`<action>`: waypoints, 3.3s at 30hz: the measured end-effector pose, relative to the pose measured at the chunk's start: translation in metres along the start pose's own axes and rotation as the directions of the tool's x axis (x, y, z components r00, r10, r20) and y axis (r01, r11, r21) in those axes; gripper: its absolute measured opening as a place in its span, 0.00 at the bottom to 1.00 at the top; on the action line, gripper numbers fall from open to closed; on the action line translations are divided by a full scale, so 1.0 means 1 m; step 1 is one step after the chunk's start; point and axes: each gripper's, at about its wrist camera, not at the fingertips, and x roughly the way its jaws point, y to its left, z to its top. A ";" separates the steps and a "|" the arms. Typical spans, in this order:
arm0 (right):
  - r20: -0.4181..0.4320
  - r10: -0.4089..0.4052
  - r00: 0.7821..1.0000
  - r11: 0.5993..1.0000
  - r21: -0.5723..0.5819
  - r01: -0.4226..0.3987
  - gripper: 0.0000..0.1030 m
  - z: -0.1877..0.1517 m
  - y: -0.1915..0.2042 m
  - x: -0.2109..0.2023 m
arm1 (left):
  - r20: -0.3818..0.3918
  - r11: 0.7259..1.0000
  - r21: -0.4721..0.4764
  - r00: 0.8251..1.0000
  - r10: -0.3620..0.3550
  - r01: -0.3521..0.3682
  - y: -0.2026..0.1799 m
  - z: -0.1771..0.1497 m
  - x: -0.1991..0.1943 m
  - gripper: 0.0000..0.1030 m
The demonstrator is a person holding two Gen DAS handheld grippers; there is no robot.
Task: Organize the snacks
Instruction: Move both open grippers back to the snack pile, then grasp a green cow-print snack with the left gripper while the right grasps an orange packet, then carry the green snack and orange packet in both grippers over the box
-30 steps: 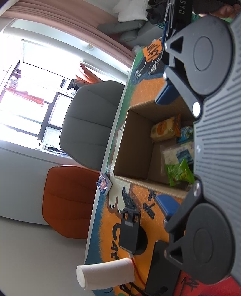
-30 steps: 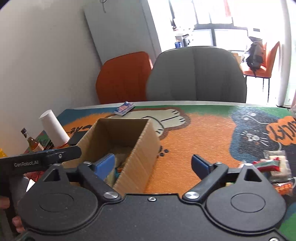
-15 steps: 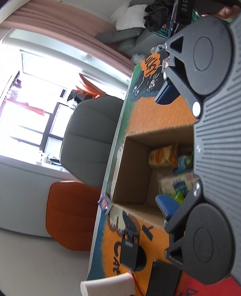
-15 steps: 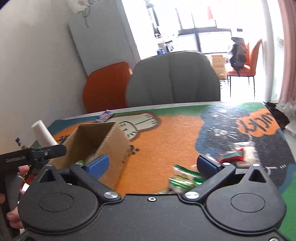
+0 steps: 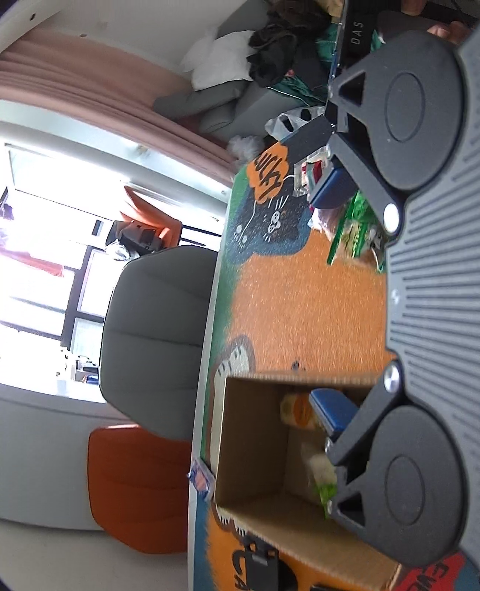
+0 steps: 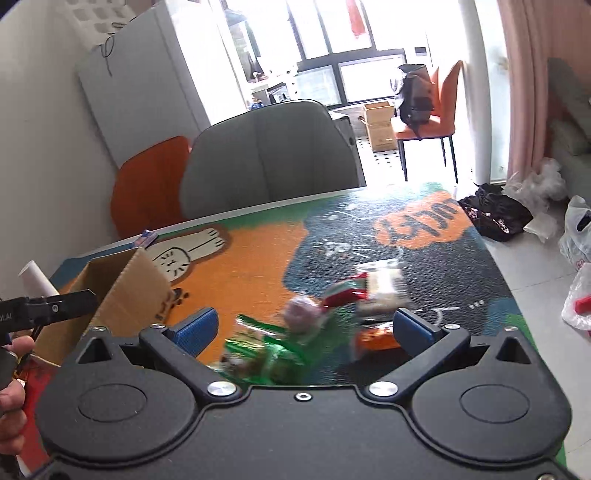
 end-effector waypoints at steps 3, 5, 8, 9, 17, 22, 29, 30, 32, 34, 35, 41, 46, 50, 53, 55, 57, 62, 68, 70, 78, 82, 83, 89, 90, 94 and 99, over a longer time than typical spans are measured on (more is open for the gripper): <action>-0.007 -0.007 1.000 1.000 0.014 0.007 1.00 -0.002 -0.014 0.003 | -0.011 1.000 0.003 1.000 -0.021 0.021 -0.009 -0.002 0.007 1.00; -0.014 -0.011 1.000 1.000 0.016 0.011 1.00 -0.004 -0.021 0.005 | -0.013 1.000 0.018 1.000 -0.021 0.021 -0.016 -0.003 0.013 1.00; -0.021 -0.020 1.000 1.000 0.016 0.020 0.99 -0.005 -0.029 0.007 | -0.010 0.999 0.018 0.999 -0.032 0.032 -0.024 -0.005 0.021 0.99; -0.025 -0.021 0.999 1.000 0.020 0.021 0.98 -0.006 -0.032 0.008 | -0.010 0.999 0.020 0.999 -0.038 0.038 -0.026 -0.006 0.024 0.98; -0.070 -0.025 0.997 0.999 0.038 0.027 0.90 -0.009 -0.052 0.026 | -0.077 0.998 0.032 0.995 -0.056 0.058 -0.039 -0.017 0.060 0.81; -0.088 -0.023 0.996 0.998 0.052 0.028 0.89 -0.011 -0.058 0.038 | -0.131 0.998 0.027 0.990 -0.045 0.048 -0.038 -0.024 0.083 0.69; -0.113 -0.038 0.993 0.998 0.044 0.043 0.88 -0.013 -0.059 0.055 | -0.195 0.998 0.039 0.980 -0.032 0.041 -0.039 -0.036 0.112 0.66; -0.117 -0.042 0.992 0.998 0.043 0.047 0.88 -0.013 -0.059 0.057 | -0.205 0.998 0.043 0.978 -0.031 0.041 -0.040 -0.037 0.116 0.66; -0.122 -0.042 0.992 0.998 0.044 0.048 0.88 -0.014 -0.060 0.060 | -0.220 0.998 0.049 0.975 -0.032 0.044 -0.042 -0.040 0.122 0.67; -0.127 -0.042 0.991 0.998 0.044 0.048 0.88 -0.015 -0.060 0.062 | -0.238 0.997 0.061 0.971 -0.027 0.043 -0.045 -0.043 0.128 0.67; -0.130 -0.044 0.991 0.998 0.045 0.050 0.88 -0.015 -0.061 0.063 | -0.246 0.997 0.066 0.969 -0.023 0.040 -0.046 -0.044 0.131 0.67; -0.148 -0.057 0.987 0.997 0.040 0.063 0.89 -0.015 -0.062 0.071 | -0.237 0.989 0.150 0.971 0.020 0.016 -0.059 -0.049 0.139 0.67; -0.150 -0.070 0.986 0.997 0.005 0.071 0.89 -0.014 -0.054 0.077 | -0.216 0.972 0.235 0.973 0.080 -0.028 -0.069 -0.056 0.139 0.57; -0.154 -0.101 0.983 0.995 -0.039 0.096 0.89 -0.015 -0.046 0.084 | -0.211 0.974 0.224 0.974 0.081 -0.032 -0.064 -0.054 0.137 0.46; -0.163 -0.141 0.977 0.988 -0.084 0.129 0.89 -0.018 -0.039 0.091 | -0.215 0.981 0.195 0.975 0.062 -0.019 -0.059 -0.053 0.132 0.46; -0.167 -0.149 0.975 0.986 -0.104 0.133 0.88 -0.021 -0.036 0.093 | -0.209 0.982 0.189 0.976 0.057 -0.017 -0.058 -0.052 0.128 0.46; -0.153 -0.171 0.973 0.981 -0.122 0.153 0.76 -0.023 -0.034 0.092 | -0.204 0.983 0.183 0.978 0.049 -0.011 -0.058 -0.051 0.123 0.46; -0.150 -0.194 0.969 0.975 -0.135 0.174 0.51 -0.023 -0.035 0.083 | -0.185 0.984 0.176 0.982 0.036 -0.003 -0.057 -0.048 0.109 0.46; -0.123 -0.142 0.982 0.984 -0.125 0.127 0.49 -0.024 -0.025 0.062 | -0.150 0.987 0.160 0.988 0.024 0.000 -0.052 -0.043 0.084 0.46; -0.113 -0.130 0.985 0.985 -0.130 0.115 0.49 -0.023 -0.019 0.055 | -0.134 0.987 0.163 0.991 0.022 0.000 -0.051 -0.041 0.074 0.46; -0.090 -0.026 0.996 0.993 -0.116 0.015 0.49 -0.012 0.011 0.032 | -0.078 0.986 0.165 0.997 0.016 -0.003 -0.040 -0.030 0.036 0.46; -0.075 0.001 0.997 0.991 -0.135 -0.011 0.49 -0.009 0.027 0.027 | -0.053 0.988 0.152 0.998 0.026 -0.018 -0.029 -0.025 0.022 0.46; -0.076 0.009 0.997 0.990 -0.136 -0.019 0.49 -0.008 0.031 0.027 | -0.046 0.989 0.150 0.999 0.028 -0.021 -0.026 -0.024 0.018 0.46; -0.062 0.033 0.998 0.985 -0.166 -0.043 0.49 -0.005 0.056 0.025 | -0.006 0.990 0.133 0.999 0.045 -0.043 -0.008 -0.015 -0.003 0.46; -0.059 0.037 0.998 0.984 -0.169 -0.047 0.49 -0.004 0.060 0.025 | -0.001 0.990 0.132 0.999 0.050 -0.049 -0.005 -0.013 -0.006 0.46; -0.049 0.057 0.997 0.982 -0.180 -0.065 0.49 -0.001 0.076 0.026 | 0.017 0.990 0.124 0.998 0.061 -0.062 0.005 -0.007 -0.015 0.46; -0.036 0.079 0.996 0.976 -0.202 -0.085 0.49 0.004 0.094 0.027 | 0.035 0.990 0.107 0.995 0.089 -0.092 0.022 -0.002 -0.022 0.46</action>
